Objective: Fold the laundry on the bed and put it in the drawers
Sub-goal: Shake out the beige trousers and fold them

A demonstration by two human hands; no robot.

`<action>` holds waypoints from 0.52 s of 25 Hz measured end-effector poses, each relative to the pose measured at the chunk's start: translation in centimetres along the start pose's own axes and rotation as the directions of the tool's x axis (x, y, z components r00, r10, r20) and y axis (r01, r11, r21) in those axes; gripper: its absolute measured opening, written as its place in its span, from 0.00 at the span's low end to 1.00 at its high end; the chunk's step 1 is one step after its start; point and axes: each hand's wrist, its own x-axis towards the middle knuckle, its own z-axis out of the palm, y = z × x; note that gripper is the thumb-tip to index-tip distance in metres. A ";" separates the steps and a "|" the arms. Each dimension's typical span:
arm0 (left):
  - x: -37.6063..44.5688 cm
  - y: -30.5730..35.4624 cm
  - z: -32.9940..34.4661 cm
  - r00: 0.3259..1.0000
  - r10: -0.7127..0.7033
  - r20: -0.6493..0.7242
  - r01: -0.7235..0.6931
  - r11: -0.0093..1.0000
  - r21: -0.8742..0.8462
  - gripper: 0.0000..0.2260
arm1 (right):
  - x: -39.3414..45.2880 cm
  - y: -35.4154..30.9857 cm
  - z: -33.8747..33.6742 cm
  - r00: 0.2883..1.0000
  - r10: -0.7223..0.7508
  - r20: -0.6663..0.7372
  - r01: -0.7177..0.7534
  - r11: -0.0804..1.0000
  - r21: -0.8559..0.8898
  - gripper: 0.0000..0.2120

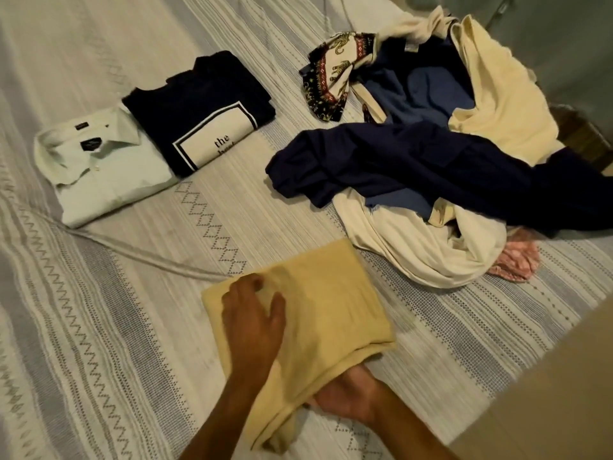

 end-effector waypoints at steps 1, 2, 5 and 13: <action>-0.2 -2.2 -1.4 0.990 -0.135 -0.044 0.136 0.990 0.018 0.24 | -1.1 -0.5 -0.8 0.999 0.033 -0.040 -0.035 0.998 -0.050 0.32; -0.6 -4.0 -2.6 0.955 -0.293 -0.042 0.293 0.956 0.001 0.30 | -2.5 -1.5 -1.6 0.991 0.009 -0.136 -0.025 0.992 -0.123 0.31; -1.7 -8.4 -3.7 0.775 -0.614 0.153 0.632 0.744 -0.215 0.44 | -5.5 -4.9 -6.6 0.790 -0.226 -0.569 0.047 0.949 -0.312 0.25; -2.5 -8.1 -5.6 0.607 -0.429 0.669 0.795 0.340 -0.503 0.32 | -3.6 -12.3 -0.1 0.863 -0.393 -0.317 -0.061 0.542 -0.838 0.20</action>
